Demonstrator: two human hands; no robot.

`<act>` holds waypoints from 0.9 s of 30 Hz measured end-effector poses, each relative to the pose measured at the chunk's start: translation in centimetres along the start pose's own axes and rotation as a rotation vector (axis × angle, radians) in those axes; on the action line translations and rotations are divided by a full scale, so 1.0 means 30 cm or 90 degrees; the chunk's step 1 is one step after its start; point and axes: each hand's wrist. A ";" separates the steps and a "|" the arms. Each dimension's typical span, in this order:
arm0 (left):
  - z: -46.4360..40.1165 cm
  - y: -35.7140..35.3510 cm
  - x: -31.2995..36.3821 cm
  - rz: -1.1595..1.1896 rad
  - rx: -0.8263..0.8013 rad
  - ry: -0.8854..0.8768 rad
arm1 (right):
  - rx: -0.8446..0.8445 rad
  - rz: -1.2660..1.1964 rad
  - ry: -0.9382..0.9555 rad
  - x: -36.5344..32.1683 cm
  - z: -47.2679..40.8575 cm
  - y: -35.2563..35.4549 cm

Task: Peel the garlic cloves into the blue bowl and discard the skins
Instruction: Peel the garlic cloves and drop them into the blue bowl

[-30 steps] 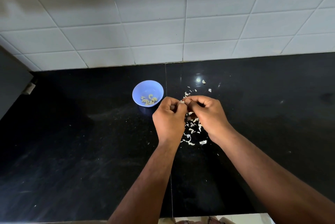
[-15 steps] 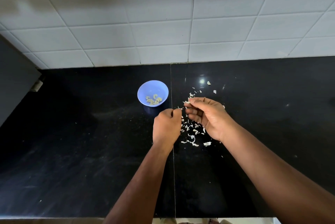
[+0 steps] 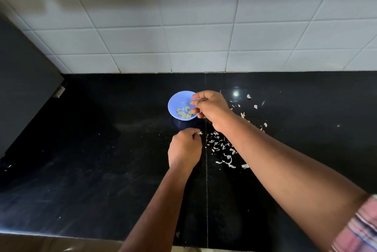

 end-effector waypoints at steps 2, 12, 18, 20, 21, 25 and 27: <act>-0.005 -0.006 -0.005 -0.017 0.007 -0.015 | 0.015 0.020 0.020 0.015 0.006 0.020; 0.050 -0.149 0.058 -0.147 -0.099 -0.080 | 0.105 0.329 0.097 0.196 0.143 0.353; 0.084 -0.216 0.085 -0.167 -0.066 -0.111 | -0.032 0.482 0.082 0.277 0.220 0.502; 0.083 -0.227 0.084 -0.168 -0.048 -0.110 | -0.034 0.495 0.097 0.298 0.243 0.505; 0.084 -0.234 0.086 -0.165 -0.041 -0.109 | -0.013 0.496 0.112 0.307 0.251 0.500; 0.083 -0.248 0.092 -0.139 -0.028 -0.098 | -0.003 0.570 0.161 0.329 0.252 0.446; 0.085 -0.252 0.094 -0.128 -0.024 -0.091 | -0.011 0.625 0.167 0.341 0.245 0.426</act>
Point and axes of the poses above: each hand's wrist, its own z-axis away from the middle knuckle, its own y-axis out of the back of the hand, x = y × z, and after that the axes turned 7 degrees about z, right-handed
